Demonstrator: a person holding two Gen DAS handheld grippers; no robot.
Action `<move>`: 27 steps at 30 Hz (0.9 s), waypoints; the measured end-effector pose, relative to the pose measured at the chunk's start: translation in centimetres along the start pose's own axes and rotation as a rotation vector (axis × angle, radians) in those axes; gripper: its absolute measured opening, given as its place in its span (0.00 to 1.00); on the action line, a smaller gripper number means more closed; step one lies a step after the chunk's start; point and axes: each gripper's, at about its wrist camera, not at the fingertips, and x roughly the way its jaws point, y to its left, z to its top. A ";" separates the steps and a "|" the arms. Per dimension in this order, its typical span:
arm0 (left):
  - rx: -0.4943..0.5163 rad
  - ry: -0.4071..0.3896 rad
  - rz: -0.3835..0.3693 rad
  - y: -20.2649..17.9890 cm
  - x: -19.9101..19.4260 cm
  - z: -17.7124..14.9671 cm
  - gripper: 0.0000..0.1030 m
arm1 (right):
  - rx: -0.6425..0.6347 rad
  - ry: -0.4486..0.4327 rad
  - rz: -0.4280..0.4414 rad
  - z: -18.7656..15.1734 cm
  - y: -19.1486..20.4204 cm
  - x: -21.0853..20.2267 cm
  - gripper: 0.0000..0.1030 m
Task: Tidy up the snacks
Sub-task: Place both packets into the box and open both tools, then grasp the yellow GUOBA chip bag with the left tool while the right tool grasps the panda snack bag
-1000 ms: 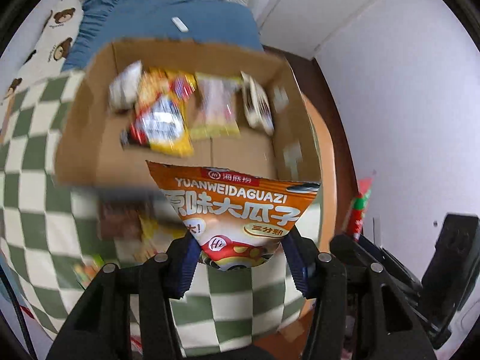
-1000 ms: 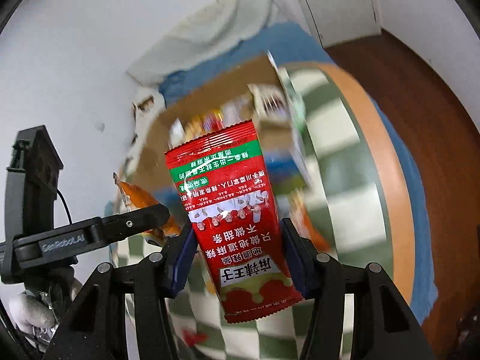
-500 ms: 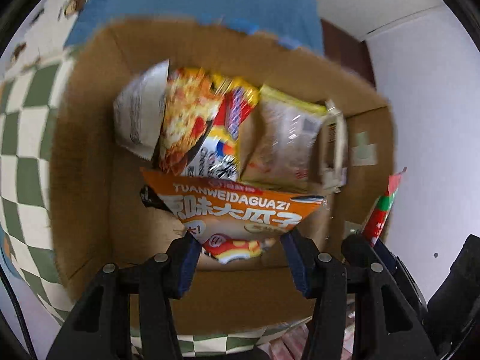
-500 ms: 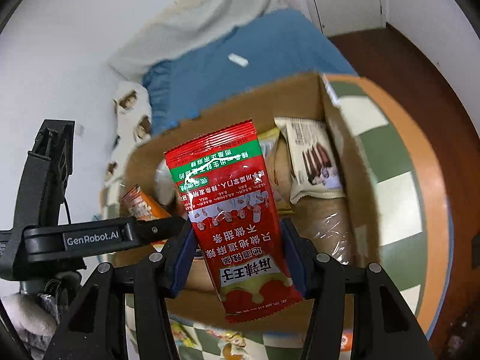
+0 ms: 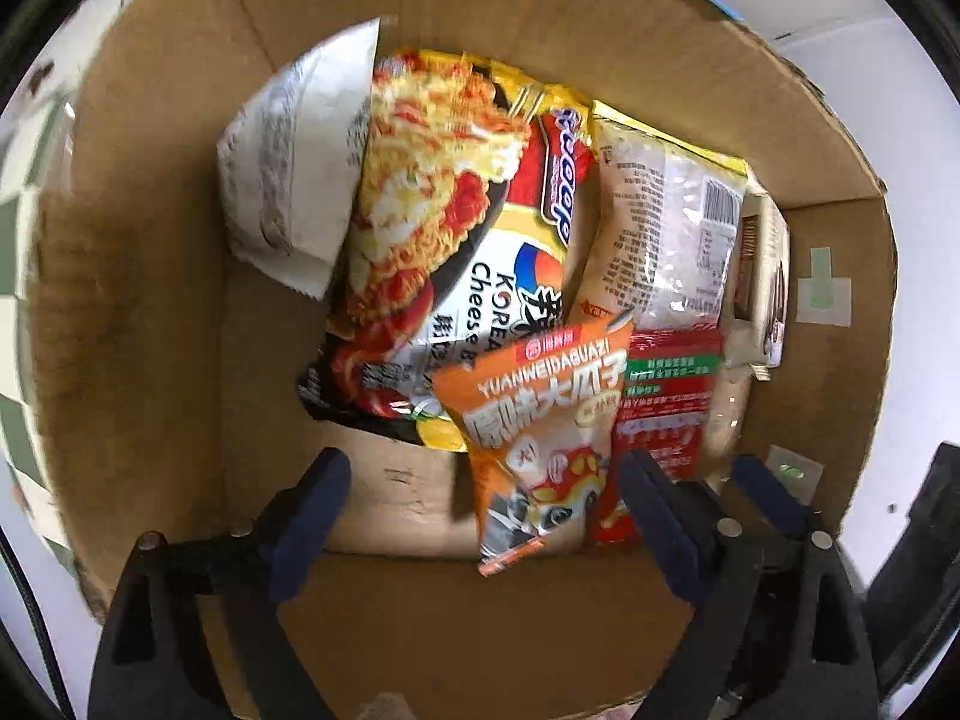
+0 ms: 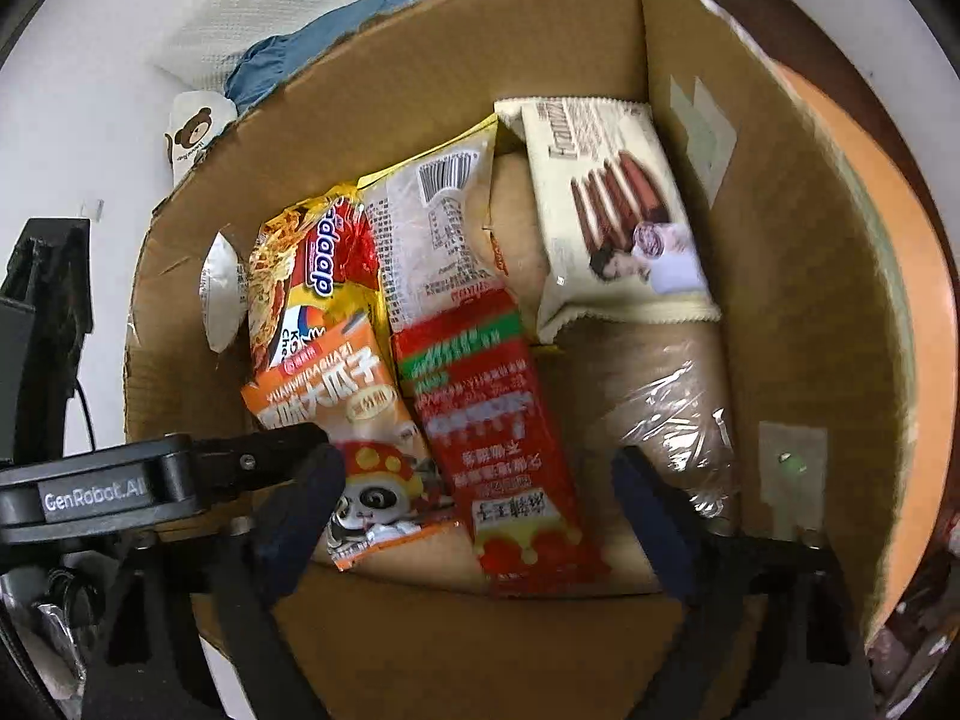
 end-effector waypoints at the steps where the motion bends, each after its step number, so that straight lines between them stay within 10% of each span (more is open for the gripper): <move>1: 0.004 -0.004 0.006 0.0 -0.2 -0.2 0.89 | -0.003 -0.003 -0.003 0.1 0.1 -0.1 0.90; 27: 0.156 -0.518 0.162 -0.1 -10.6 -11.1 0.89 | -0.217 -0.276 -0.144 -6.4 2.6 -11.0 0.91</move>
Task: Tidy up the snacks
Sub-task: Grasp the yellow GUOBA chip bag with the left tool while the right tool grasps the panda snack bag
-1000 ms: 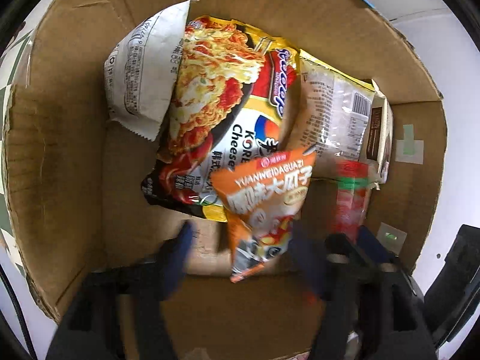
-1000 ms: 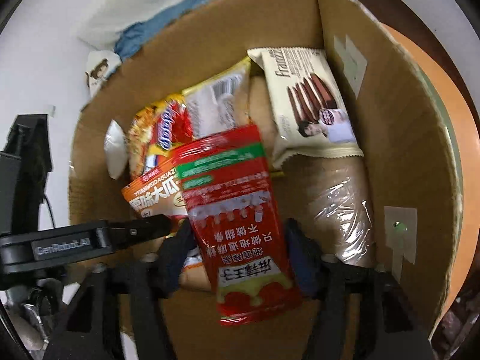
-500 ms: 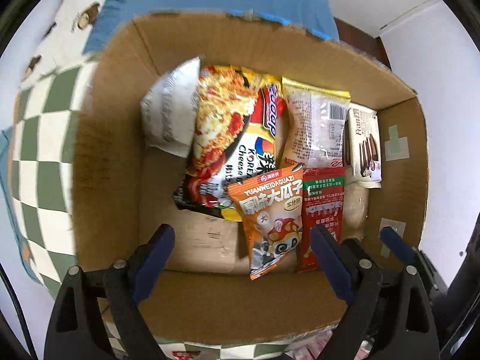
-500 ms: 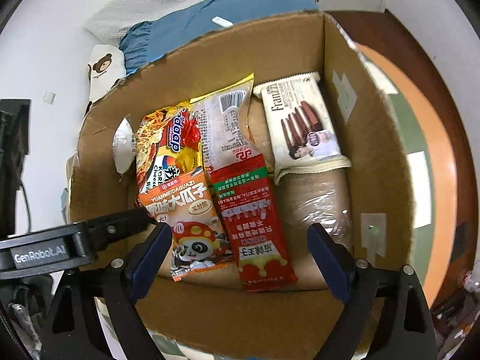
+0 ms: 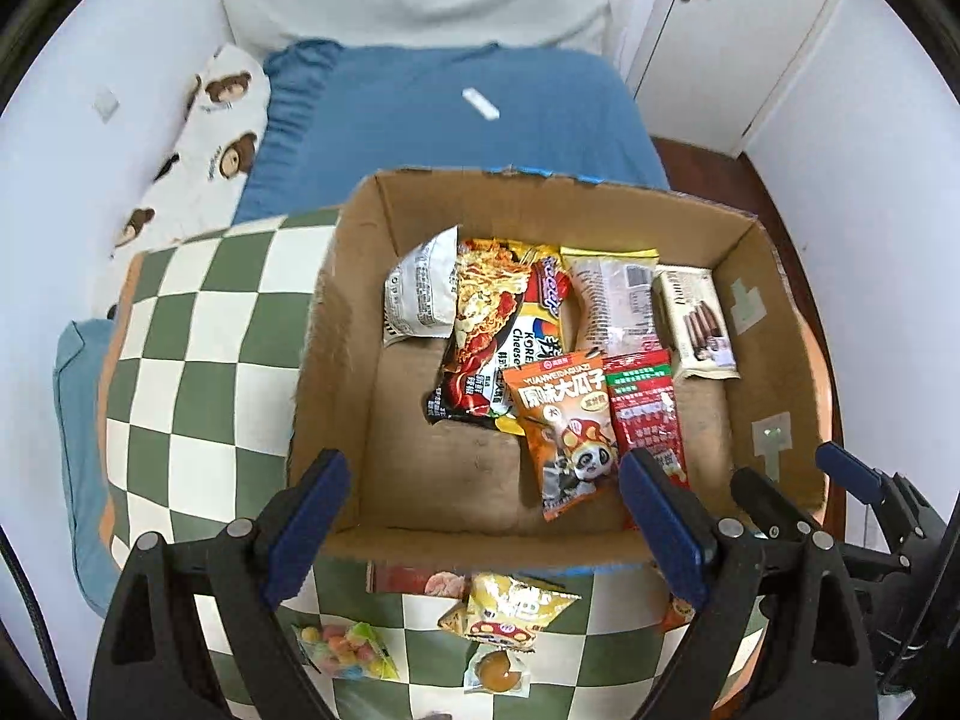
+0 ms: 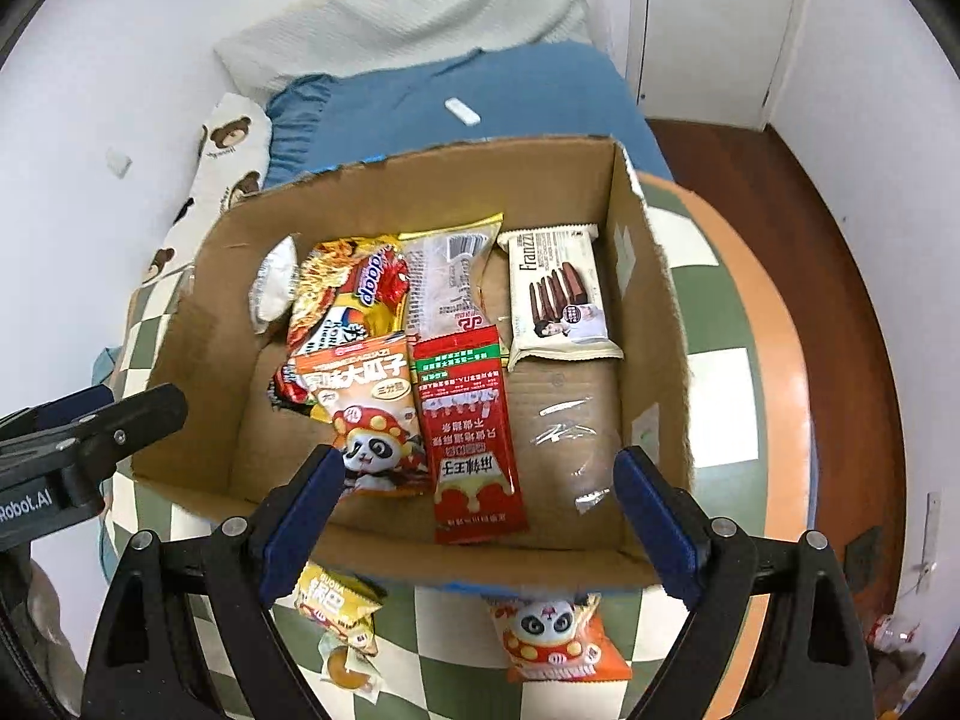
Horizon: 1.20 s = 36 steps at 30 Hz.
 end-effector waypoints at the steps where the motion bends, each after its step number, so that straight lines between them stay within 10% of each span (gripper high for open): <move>1: 0.003 -0.018 0.002 0.0 -0.7 -0.5 0.89 | -0.007 -0.019 -0.003 -0.3 0.1 -0.7 0.91; 19: -0.014 -0.248 -0.009 -0.3 -9.5 -7.3 0.89 | -0.025 -0.235 0.022 -6.0 0.0 -11.7 0.91; 36: 0.152 0.310 0.055 -2.9 13.4 -13.6 0.89 | -0.043 0.118 0.012 -11.4 -4.5 3.1 0.78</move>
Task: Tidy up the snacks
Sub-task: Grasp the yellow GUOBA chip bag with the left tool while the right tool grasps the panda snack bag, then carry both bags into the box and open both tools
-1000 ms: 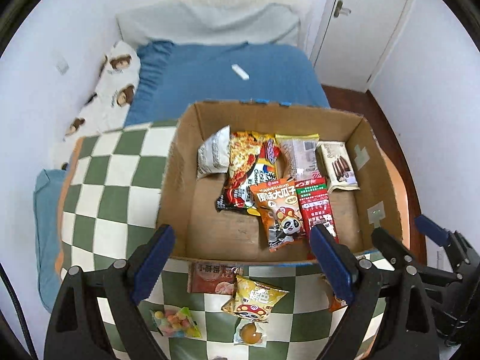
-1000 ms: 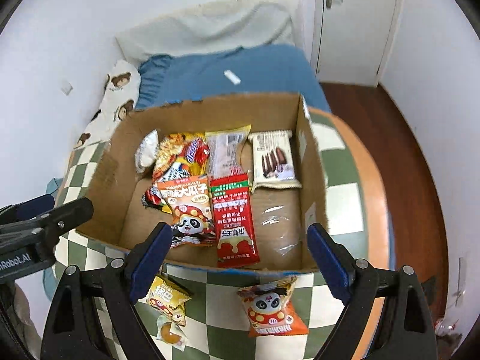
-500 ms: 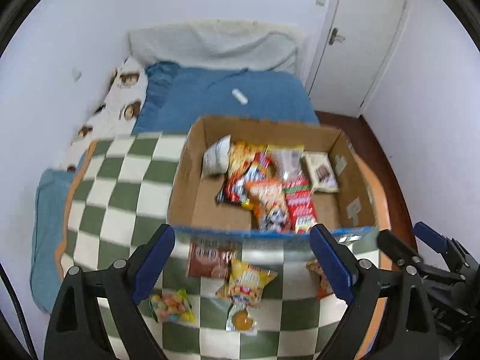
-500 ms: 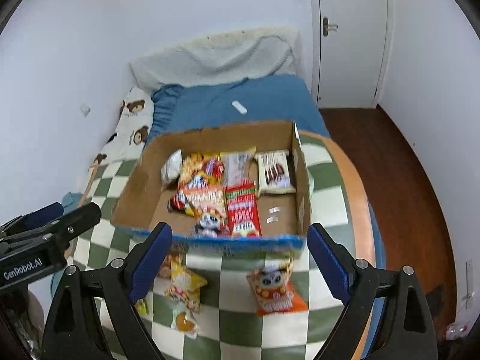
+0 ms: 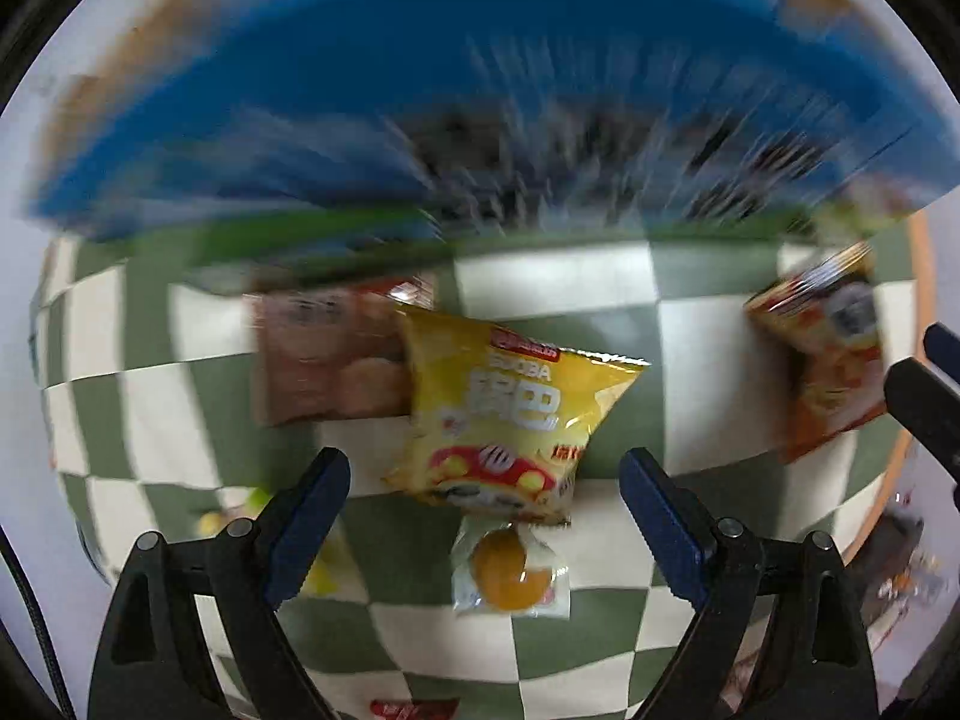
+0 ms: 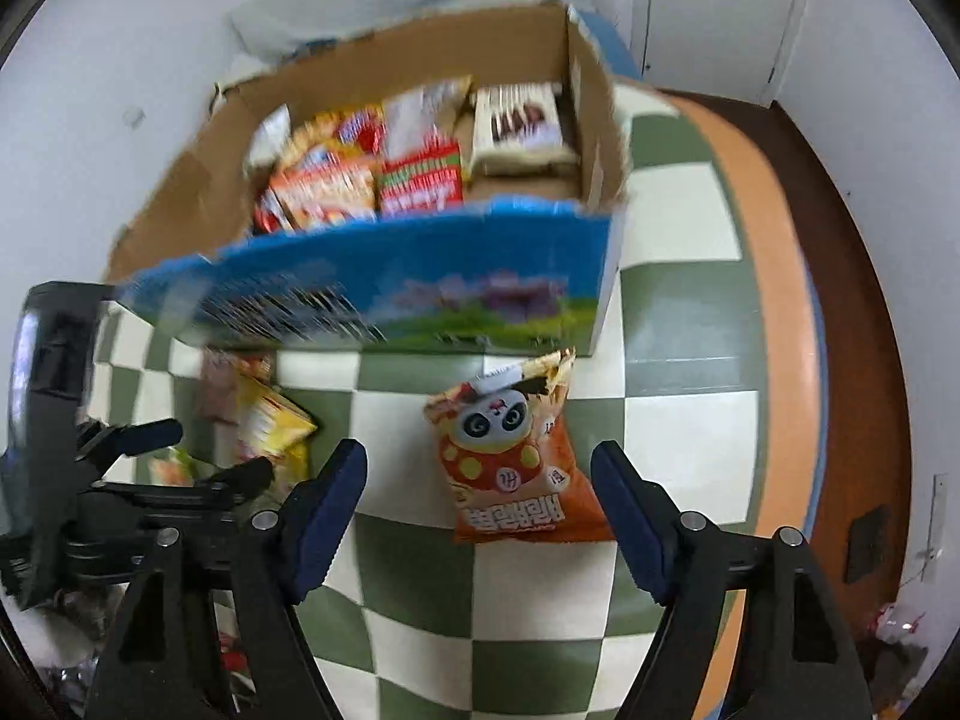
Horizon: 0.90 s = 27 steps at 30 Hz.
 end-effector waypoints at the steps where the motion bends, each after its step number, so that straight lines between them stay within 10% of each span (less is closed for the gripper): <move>1: 0.007 0.019 0.006 -0.2 1.1 0.3 0.89 | -0.008 0.014 -0.007 0.1 0.0 0.8 0.79; 6: -0.027 0.005 -0.022 0.2 2.6 0.6 0.63 | -0.021 0.103 -0.066 0.0 -0.1 5.2 0.78; 9: -0.072 -0.011 -0.040 1.0 2.2 0.0 0.55 | 0.017 0.114 -0.067 -0.6 -0.5 6.1 0.60; 27: -0.078 0.027 -0.129 2.6 4.8 -3.0 0.56 | 0.140 0.181 -0.109 -6.5 0.6 8.0 0.58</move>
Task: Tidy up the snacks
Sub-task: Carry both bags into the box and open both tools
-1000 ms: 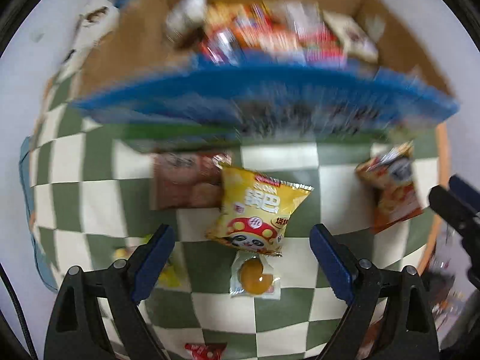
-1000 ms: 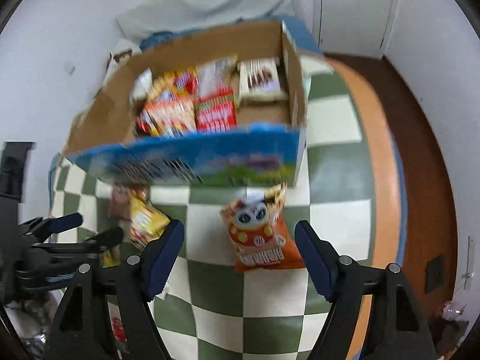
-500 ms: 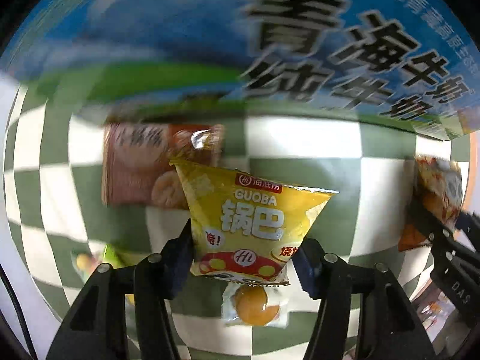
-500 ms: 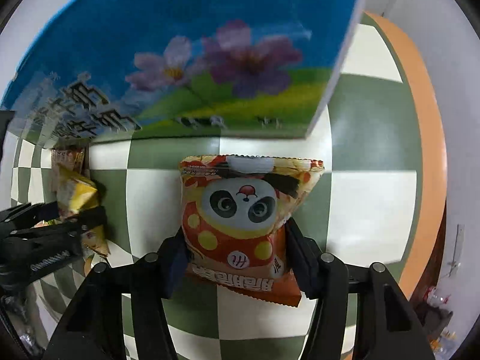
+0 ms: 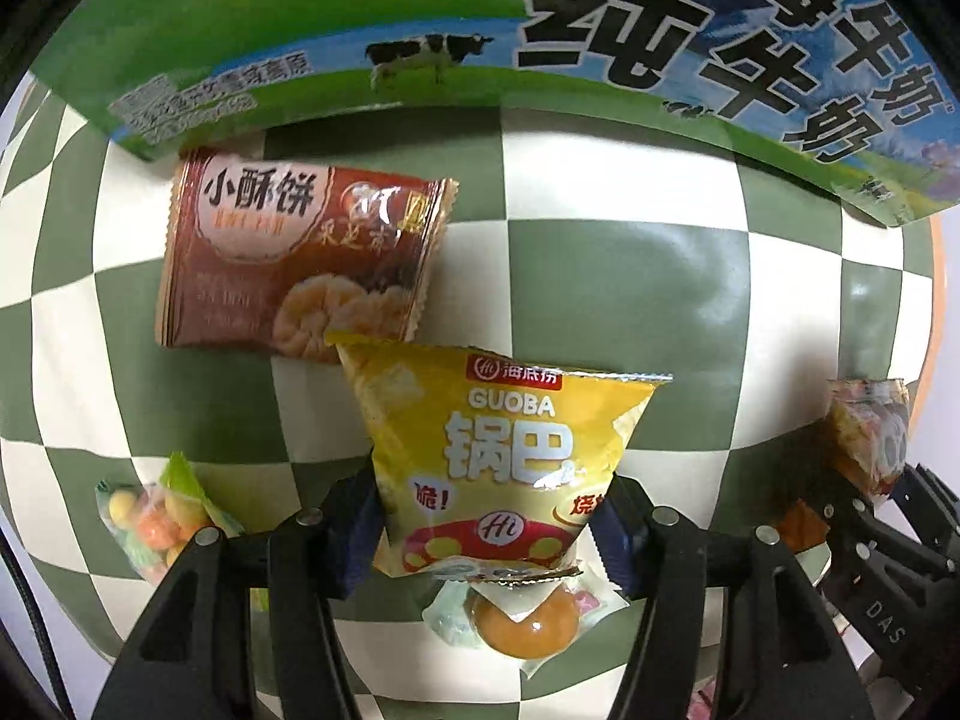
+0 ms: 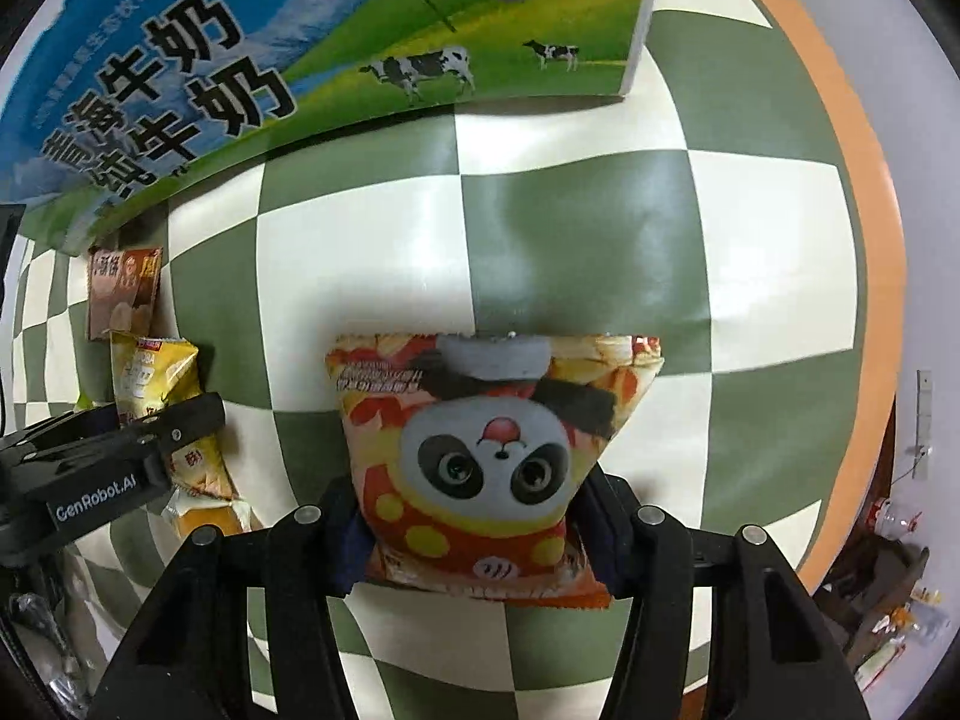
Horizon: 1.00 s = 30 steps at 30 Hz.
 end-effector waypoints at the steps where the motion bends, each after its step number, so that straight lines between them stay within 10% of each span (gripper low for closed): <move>1: 0.000 -0.004 0.002 0.0 -0.1 0.1 0.55 | -0.005 -0.002 -0.005 0.1 0.1 0.1 0.58; 19: 0.002 -0.334 -0.051 -1.3 -17.3 -3.6 0.50 | -0.073 -0.280 0.145 -1.2 1.2 -13.0 0.48; 30: -0.013 -0.422 -0.133 -0.7 -24.4 3.6 0.50 | -0.077 -0.406 0.230 5.4 4.3 -20.3 0.47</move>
